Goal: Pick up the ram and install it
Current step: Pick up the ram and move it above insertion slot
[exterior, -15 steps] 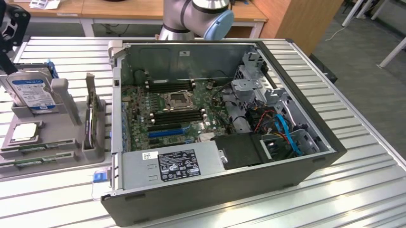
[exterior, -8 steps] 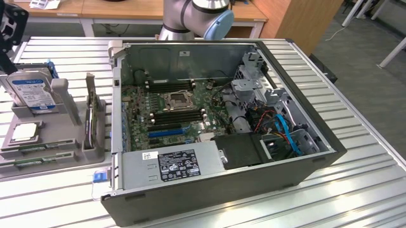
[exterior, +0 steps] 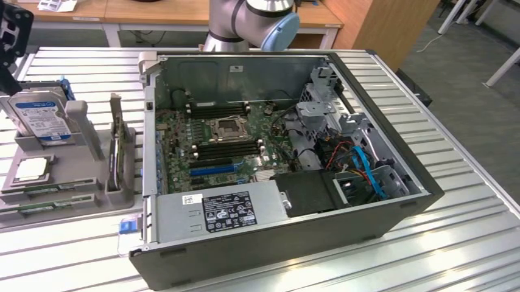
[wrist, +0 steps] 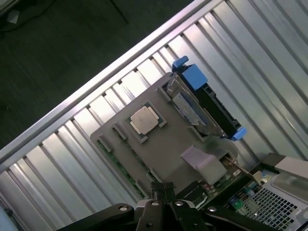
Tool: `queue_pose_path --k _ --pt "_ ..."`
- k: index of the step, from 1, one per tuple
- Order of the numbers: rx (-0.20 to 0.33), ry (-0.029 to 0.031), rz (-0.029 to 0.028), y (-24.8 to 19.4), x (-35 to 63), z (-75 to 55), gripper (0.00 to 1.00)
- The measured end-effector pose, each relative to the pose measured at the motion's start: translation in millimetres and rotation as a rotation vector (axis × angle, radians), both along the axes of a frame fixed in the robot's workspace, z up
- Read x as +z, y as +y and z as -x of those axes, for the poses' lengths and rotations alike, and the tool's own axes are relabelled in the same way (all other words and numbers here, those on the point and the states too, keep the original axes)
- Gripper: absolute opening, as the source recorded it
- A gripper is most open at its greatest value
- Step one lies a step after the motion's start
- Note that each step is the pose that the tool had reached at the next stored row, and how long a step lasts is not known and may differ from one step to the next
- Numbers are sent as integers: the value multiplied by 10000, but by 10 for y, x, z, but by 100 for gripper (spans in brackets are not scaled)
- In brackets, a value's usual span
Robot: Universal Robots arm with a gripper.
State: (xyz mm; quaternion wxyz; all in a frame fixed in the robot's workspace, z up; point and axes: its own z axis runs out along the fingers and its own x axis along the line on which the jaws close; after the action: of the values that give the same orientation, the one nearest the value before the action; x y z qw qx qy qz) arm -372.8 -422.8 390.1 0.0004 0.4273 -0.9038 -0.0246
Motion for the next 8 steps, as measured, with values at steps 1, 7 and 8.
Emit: queue_pose_path --k 1,7,8 --pt "120 1 0 0 0 0 10" --pt "749 0 0 0 0 0 10" --pt "832 0 0 0 0 0 10"
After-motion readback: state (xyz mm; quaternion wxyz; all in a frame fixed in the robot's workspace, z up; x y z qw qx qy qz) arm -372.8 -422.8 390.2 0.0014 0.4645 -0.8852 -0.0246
